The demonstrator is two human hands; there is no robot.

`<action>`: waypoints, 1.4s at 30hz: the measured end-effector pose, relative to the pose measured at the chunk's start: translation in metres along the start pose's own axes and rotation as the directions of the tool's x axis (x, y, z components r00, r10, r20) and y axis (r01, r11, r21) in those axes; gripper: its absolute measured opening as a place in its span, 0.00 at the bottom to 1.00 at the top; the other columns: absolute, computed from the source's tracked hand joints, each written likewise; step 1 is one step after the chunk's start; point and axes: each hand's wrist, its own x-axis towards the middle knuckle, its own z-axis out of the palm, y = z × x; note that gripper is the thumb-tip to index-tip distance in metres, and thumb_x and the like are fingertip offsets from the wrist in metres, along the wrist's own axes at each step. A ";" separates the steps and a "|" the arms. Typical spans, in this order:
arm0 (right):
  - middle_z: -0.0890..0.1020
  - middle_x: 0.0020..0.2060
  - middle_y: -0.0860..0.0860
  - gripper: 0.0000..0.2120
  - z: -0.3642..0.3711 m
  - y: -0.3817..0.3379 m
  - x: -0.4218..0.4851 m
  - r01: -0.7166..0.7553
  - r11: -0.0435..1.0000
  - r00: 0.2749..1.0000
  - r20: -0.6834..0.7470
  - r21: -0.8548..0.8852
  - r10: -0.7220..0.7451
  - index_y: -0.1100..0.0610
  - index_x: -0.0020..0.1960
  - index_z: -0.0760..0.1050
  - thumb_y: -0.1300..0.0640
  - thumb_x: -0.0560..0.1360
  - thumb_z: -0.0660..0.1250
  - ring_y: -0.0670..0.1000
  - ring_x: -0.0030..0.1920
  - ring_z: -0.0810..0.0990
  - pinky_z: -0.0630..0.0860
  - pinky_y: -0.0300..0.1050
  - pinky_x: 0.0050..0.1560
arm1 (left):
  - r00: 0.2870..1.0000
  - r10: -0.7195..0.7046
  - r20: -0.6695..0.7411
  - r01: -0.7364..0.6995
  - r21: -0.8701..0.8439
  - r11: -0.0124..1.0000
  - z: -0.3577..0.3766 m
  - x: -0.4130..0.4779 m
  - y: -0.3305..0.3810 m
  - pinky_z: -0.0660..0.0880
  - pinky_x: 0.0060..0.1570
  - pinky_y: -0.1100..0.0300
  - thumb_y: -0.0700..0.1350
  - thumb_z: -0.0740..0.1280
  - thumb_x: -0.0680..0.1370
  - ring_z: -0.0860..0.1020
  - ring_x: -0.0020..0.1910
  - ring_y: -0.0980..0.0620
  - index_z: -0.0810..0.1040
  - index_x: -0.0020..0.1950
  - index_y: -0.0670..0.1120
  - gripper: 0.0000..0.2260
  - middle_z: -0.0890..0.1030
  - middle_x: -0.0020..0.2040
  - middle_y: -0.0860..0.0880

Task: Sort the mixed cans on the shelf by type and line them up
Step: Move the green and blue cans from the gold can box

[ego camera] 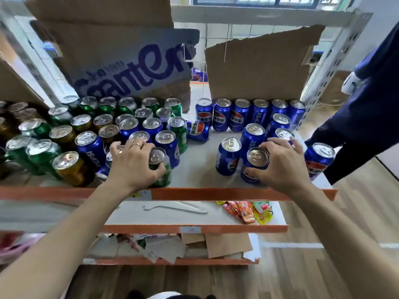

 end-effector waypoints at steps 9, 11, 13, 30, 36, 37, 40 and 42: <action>0.67 0.75 0.50 0.35 0.019 0.014 -0.003 -0.103 0.992 0.991 0.078 -0.073 0.108 0.54 0.76 0.63 0.37 0.76 0.64 0.55 0.78 0.54 0.49 0.60 0.75 | 0.996 0.009 0.084 -0.021 0.142 0.990 -0.010 0.006 0.005 0.65 0.58 0.47 0.67 0.60 0.76 0.74 0.62 0.44 0.77 0.63 0.46 0.28 0.77 0.61 0.44; 0.70 0.73 0.52 0.35 0.026 0.016 -0.007 -0.088 0.995 0.994 0.054 -0.056 0.091 0.55 0.76 0.63 0.39 0.76 0.64 0.55 0.77 0.58 0.53 0.57 0.76 | 0.997 -0.009 0.077 0.000 0.123 0.992 -0.008 0.004 0.006 0.64 0.59 0.47 0.66 0.63 0.76 0.74 0.61 0.44 0.77 0.64 0.46 0.28 0.76 0.62 0.45; 0.71 0.73 0.52 0.34 0.030 0.016 -0.009 -0.083 0.995 0.996 0.021 -0.062 0.084 0.57 0.76 0.63 0.40 0.76 0.65 0.56 0.77 0.59 0.53 0.56 0.75 | 0.999 -0.015 0.033 0.012 0.086 0.996 -0.005 -0.001 0.006 0.64 0.61 0.46 0.65 0.64 0.76 0.75 0.61 0.43 0.77 0.65 0.44 0.29 0.76 0.62 0.44; 0.72 0.71 0.55 0.36 0.042 0.013 -0.014 -0.096 0.993 0.995 -0.037 -0.074 0.094 0.59 0.75 0.65 0.39 0.73 0.61 0.58 0.75 0.61 0.48 0.52 0.73 | 0.997 -0.041 0.060 0.042 -0.023 0.999 -0.002 -0.007 0.000 0.63 0.65 0.45 0.67 0.59 0.72 0.77 0.56 0.42 0.78 0.66 0.42 0.34 0.78 0.56 0.44; 0.71 0.72 0.56 0.38 0.039 0.012 -0.013 -0.112 0.992 0.994 -0.022 -0.055 0.110 0.57 0.75 0.63 0.37 0.72 0.61 0.57 0.76 0.59 0.48 0.52 0.73 | 0.998 -0.032 0.051 0.033 -0.032 0.999 0.000 -0.007 -0.001 0.63 0.65 0.46 0.68 0.58 0.72 0.77 0.56 0.43 0.78 0.66 0.43 0.35 0.78 0.55 0.45; 0.70 0.73 0.55 0.38 0.038 0.013 -0.013 -0.106 0.993 0.994 -0.005 -0.057 0.105 0.57 0.75 0.63 0.36 0.72 0.60 0.57 0.76 0.59 0.48 0.53 0.74 | 0.998 -0.030 0.046 0.032 -0.036 0.999 0.001 -0.007 -0.002 0.64 0.64 0.46 0.69 0.56 0.72 0.77 0.55 0.43 0.78 0.65 0.43 0.36 0.78 0.54 0.45; 0.67 0.75 0.54 0.39 0.035 0.015 -0.013 -0.097 0.995 0.994 0.038 -0.031 0.098 0.55 0.76 0.61 0.34 0.72 0.59 0.56 0.77 0.56 0.47 0.56 0.75 | 0.999 -0.020 0.037 0.022 -0.041 0.999 0.004 -0.008 -0.003 0.65 0.64 0.45 0.70 0.54 0.72 0.78 0.54 0.43 0.78 0.65 0.43 0.37 0.78 0.53 0.45; 0.66 0.75 0.54 0.39 0.028 0.011 -0.010 -0.115 0.992 0.993 0.016 0.044 0.114 0.55 0.76 0.61 0.35 0.72 0.59 0.55 0.78 0.56 0.46 0.58 0.76 | 0.999 -0.015 0.031 0.016 -0.041 0.999 0.003 -0.007 -0.003 0.66 0.64 0.45 0.70 0.54 0.71 0.78 0.55 0.43 0.78 0.65 0.43 0.37 0.78 0.54 0.45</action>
